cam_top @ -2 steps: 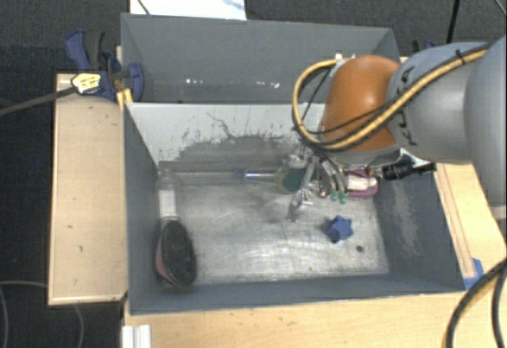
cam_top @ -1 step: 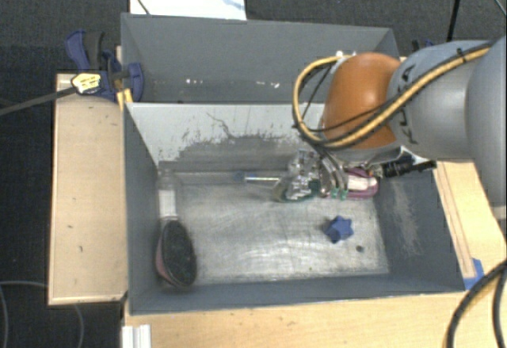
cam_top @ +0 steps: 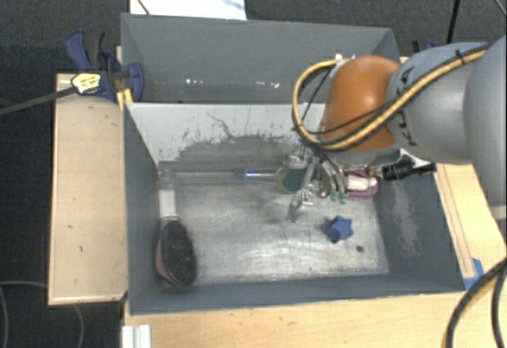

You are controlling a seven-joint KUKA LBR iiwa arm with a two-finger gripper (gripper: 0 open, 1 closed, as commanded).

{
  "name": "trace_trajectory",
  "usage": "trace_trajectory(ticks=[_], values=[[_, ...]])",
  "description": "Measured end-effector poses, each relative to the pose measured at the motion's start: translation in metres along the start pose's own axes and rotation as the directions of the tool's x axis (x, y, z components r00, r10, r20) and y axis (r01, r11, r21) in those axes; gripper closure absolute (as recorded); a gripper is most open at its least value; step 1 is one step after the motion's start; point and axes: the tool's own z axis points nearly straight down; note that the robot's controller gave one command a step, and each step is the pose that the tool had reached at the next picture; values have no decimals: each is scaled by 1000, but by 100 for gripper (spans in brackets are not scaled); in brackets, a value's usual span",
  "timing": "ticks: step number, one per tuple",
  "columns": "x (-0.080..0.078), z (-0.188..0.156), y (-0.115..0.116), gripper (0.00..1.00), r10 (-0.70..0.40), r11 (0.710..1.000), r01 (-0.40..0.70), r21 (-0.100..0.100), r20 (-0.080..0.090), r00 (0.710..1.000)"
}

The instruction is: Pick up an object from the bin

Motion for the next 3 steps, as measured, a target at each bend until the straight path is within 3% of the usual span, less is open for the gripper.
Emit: trace_trajectory(ticks=[1, 2, 3], values=[[-3, -3, 1, 100, 1, 1000, -1, -3, 11, 1000], [0, 0, 0, 0, 0, 1000, 0, 0, -2, 1000], [-3, -3, 1, 100, 1, 1000, -1, -3, 10, 1000]])
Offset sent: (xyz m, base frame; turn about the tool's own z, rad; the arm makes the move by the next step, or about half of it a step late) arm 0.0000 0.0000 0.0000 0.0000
